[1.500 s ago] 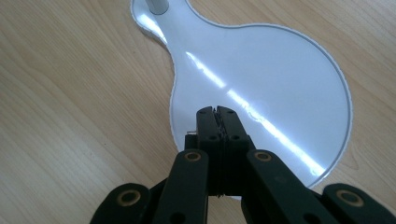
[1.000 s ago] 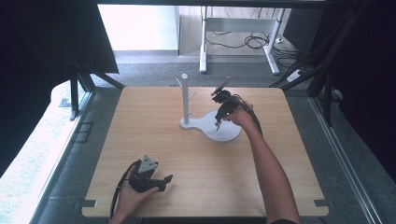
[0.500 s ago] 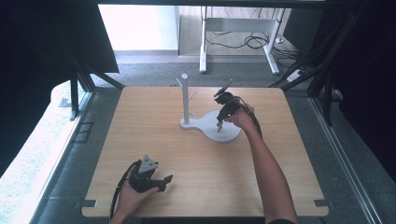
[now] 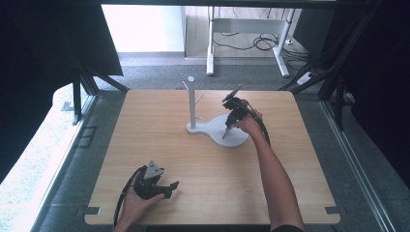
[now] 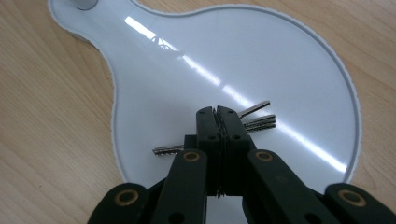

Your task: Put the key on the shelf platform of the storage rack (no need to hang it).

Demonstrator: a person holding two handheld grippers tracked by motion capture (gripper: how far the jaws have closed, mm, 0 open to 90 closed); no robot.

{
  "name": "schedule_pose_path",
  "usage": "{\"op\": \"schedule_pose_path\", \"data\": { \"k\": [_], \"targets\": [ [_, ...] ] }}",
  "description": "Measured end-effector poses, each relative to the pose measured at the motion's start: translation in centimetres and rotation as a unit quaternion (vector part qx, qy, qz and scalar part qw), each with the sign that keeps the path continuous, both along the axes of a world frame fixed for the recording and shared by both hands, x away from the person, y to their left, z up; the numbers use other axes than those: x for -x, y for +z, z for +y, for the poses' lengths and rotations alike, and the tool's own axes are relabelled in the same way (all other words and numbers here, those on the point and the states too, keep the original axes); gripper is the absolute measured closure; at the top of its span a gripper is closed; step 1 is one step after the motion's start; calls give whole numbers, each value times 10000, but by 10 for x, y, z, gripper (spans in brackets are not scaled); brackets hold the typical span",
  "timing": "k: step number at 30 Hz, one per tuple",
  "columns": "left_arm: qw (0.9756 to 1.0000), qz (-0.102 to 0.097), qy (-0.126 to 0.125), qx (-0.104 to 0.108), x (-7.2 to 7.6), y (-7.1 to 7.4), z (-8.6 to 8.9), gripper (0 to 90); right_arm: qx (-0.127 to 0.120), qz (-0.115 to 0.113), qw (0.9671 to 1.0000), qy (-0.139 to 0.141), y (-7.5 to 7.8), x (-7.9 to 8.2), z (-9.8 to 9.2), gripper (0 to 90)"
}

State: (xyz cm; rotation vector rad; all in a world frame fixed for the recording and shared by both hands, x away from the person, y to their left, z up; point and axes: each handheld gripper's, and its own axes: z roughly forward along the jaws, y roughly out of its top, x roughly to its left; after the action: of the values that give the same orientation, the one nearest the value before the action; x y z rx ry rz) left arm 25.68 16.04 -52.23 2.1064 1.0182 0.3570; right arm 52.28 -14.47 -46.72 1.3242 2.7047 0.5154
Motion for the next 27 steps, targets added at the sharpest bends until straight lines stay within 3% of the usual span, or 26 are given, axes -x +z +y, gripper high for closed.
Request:
{"op": "schedule_pose_path", "data": {
  "k": [3, 11, 17, 23, 27],
  "targets": [
    [10000, 1, -6, -7, 0, 0, 0, 229, -105, -1, 9999, -53, -5, -1, -2, 890],
    [10000, 20, -23, -25, 0, -1, -1, 228, -32, -26, 10000, -84, -9, 1, -4, 875],
    [10000, 42, -34, -31, 0, -2, -2, 227, 35, -210, 9998, 49, -5, 4, -3, 707],
    [10000, 76, -55, 4, 0, -3, -2, 226, -70, -321, 9994, 56, 5, 10, -6, 609],
    [9999, 134, 9, -10, -2, -7, 1, 227, -268, -350, 9990, 106, 11, 16, -10, 550]
  ]
}}
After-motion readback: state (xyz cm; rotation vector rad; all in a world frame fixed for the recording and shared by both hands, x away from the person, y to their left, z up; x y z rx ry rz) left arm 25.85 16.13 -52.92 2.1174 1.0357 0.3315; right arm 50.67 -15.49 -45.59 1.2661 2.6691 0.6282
